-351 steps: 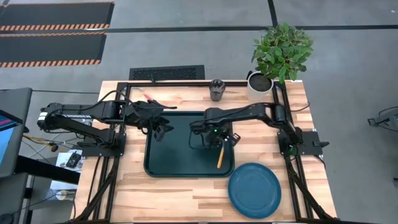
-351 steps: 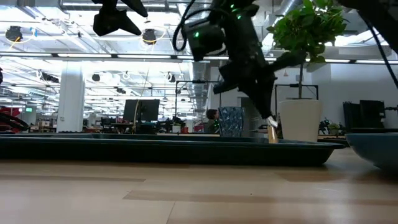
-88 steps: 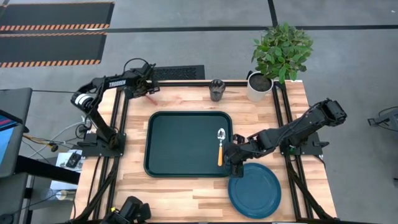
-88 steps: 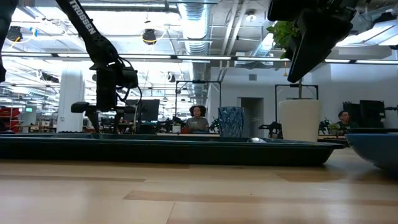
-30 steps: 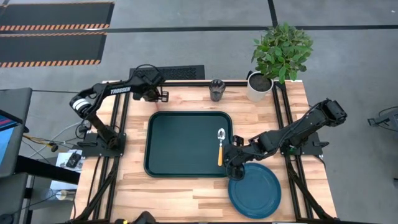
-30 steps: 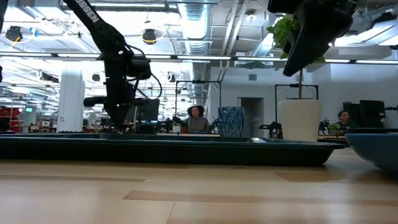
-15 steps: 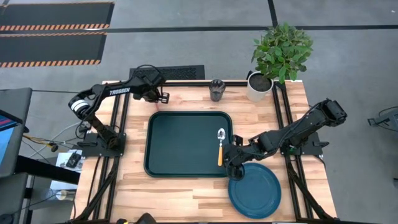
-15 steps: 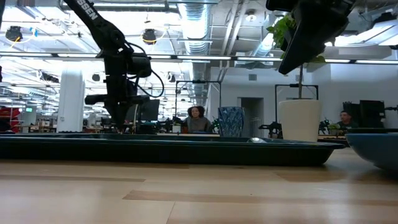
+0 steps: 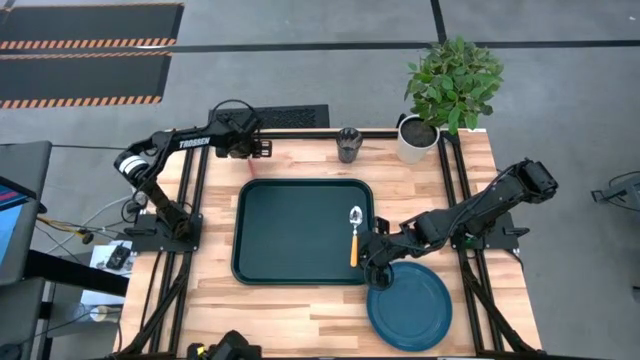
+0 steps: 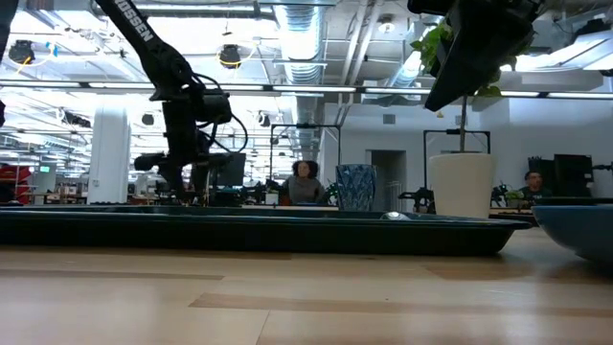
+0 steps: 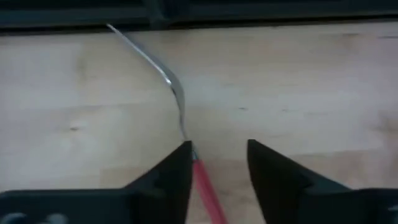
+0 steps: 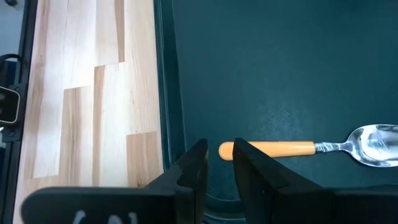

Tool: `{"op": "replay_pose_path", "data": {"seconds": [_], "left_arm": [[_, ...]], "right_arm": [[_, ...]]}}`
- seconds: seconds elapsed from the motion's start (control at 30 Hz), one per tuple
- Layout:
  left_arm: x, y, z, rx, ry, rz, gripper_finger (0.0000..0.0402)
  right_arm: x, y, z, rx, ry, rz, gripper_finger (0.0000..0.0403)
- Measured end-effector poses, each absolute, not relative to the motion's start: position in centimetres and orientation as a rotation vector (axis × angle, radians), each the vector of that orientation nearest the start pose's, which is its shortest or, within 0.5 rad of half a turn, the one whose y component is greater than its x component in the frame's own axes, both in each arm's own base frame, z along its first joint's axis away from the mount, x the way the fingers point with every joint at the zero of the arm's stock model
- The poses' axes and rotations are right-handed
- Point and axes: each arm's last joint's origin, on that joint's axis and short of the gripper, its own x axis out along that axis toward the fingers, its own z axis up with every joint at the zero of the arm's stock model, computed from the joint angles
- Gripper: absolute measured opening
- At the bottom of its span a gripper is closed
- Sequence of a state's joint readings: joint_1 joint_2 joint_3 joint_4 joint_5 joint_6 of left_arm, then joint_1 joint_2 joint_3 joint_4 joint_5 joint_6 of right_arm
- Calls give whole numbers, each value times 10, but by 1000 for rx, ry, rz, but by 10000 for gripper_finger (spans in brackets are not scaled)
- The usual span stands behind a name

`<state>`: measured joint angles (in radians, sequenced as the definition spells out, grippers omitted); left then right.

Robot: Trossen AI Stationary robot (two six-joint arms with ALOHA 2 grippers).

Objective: Pick and place plate/cup/fork/spoon on tray
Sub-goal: Put the fork on the black serving tray

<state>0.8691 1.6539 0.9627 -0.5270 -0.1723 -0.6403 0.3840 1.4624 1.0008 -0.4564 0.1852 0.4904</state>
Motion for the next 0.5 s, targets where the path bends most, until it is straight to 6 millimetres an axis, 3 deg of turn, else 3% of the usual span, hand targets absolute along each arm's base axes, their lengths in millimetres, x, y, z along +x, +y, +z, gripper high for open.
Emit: {"op": "replay_pose_path", "data": {"seconds": [0.13,0.27,0.37,0.5], "left_arm": [[191,236,153,-967,915,1354,200],[192,239,136,-1025,951,1382,224],[193,240,132,-1050,953,1383,219],[193,240,133,-1072,933,1387,169]], "right_arm": [[277,106,234,198,898,-34,102],[277,106,234,198,898,-34,102],[276,106,234,197,899,-32,102],[276,106,234,197,899,-32,102]]}}
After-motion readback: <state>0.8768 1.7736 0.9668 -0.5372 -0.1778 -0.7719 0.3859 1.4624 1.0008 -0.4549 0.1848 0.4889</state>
